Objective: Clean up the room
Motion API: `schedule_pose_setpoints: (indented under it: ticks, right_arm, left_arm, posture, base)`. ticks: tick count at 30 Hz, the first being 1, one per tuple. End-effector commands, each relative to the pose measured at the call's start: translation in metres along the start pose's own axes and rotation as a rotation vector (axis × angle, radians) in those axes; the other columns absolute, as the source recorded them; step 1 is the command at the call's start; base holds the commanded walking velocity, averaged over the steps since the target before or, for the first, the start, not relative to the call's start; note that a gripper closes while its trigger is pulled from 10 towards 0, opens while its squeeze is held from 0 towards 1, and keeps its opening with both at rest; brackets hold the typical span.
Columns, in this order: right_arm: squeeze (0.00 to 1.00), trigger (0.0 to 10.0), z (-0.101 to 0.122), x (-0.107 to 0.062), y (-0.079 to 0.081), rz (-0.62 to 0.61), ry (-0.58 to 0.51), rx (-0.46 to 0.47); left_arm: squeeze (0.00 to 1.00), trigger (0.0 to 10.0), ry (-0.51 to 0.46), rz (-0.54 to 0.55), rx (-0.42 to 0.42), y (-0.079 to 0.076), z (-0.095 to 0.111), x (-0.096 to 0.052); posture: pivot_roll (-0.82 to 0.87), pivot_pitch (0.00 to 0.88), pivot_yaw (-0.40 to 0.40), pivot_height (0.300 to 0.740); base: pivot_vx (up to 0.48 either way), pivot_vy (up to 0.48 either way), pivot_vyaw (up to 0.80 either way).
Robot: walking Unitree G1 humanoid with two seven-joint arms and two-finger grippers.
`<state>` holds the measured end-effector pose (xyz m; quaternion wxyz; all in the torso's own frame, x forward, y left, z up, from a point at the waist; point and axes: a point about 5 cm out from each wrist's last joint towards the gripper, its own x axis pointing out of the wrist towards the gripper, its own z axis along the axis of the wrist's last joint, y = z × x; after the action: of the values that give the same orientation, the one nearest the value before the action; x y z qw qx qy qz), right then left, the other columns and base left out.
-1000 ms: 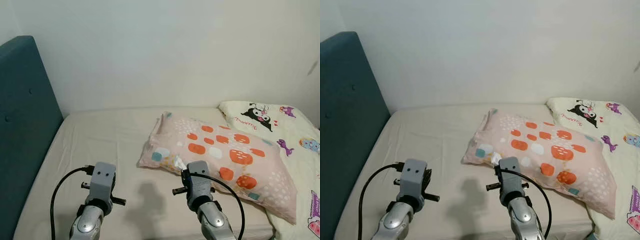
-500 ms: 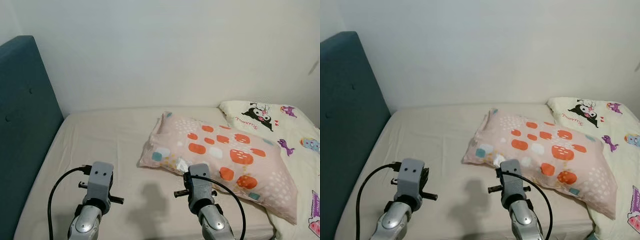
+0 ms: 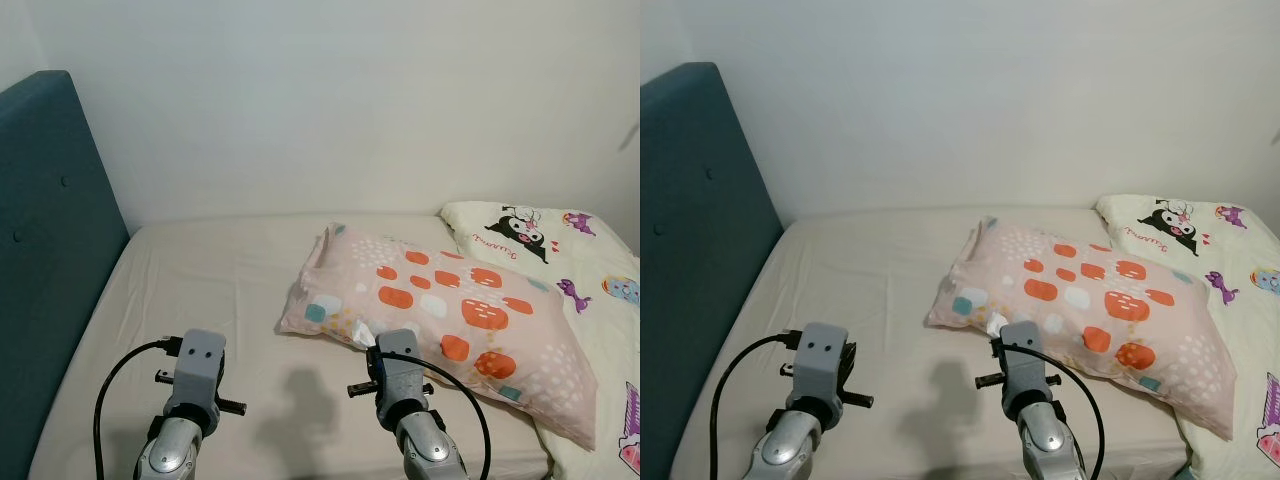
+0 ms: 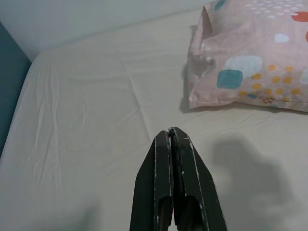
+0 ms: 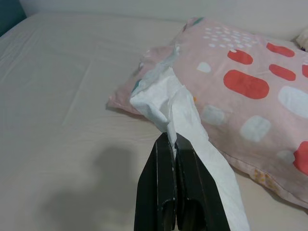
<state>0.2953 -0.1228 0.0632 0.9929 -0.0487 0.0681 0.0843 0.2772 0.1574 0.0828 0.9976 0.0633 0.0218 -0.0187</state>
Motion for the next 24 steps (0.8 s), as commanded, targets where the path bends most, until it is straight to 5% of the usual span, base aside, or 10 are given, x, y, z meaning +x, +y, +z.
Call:
schedule_pose_setpoints:
  ticks: [1,24]
  right_arm:
    - [0.00,10.0,-0.0066,-0.0018,0.0001,-0.002,0.020,0.004]
    - [0.00,10.0,-0.0068,-0.0025,0.0007,0.004,0.023,0.018]
  left_arm:
    - [0.00,10.0,0.015,-0.014,-0.008,-0.0061,-0.0049,-0.0011]
    - [0.00,10.0,0.017,-0.035,-0.035,-0.0082,-0.0039,-0.0017]
  posture:
    - [0.02,0.125,-0.073,0.740]
    - [0.03,0.124,-0.072,0.740]
  base:
    - [0.000,0.000,0.00]
    - [0.000,0.000,0.00]
